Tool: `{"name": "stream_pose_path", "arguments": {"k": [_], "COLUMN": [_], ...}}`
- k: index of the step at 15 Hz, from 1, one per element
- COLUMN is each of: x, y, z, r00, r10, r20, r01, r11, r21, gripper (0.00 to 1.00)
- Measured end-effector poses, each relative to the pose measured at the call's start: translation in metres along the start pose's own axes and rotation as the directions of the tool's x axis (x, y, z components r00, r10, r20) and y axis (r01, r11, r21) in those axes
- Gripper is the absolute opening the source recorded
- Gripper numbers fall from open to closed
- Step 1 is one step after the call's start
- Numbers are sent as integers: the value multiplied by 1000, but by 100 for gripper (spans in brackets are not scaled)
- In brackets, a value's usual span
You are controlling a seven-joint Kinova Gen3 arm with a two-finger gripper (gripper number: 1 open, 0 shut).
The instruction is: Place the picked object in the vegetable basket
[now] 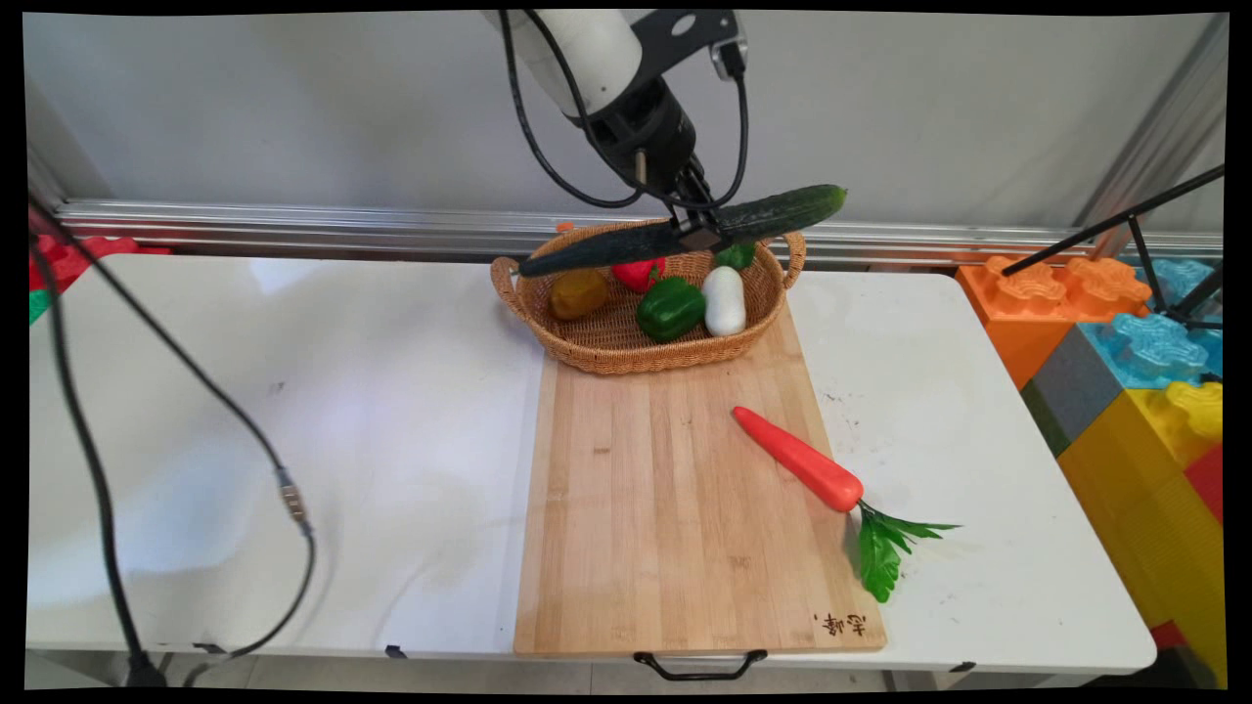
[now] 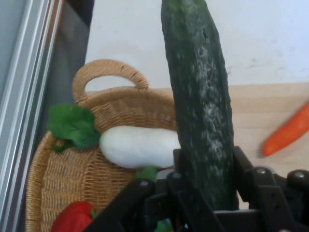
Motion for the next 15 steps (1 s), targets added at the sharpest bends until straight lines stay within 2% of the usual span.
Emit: {"name": "stream_pose_path", "arguments": {"k": [4,11,12,15], "x": [-24,-49,-51,-52], "y": [-26,-35,-36,-38], "z": [50,121,127,135], "r00": [1000,998,997,997], "r10": [17,61,73,83], "r20": [15,4,1,-3], "r01": [-17,-61,-73,-83], "r11": [1000,997,996,995], "r21": [-10,-52,-52,-55], "gripper": [0,0,100,100]}}
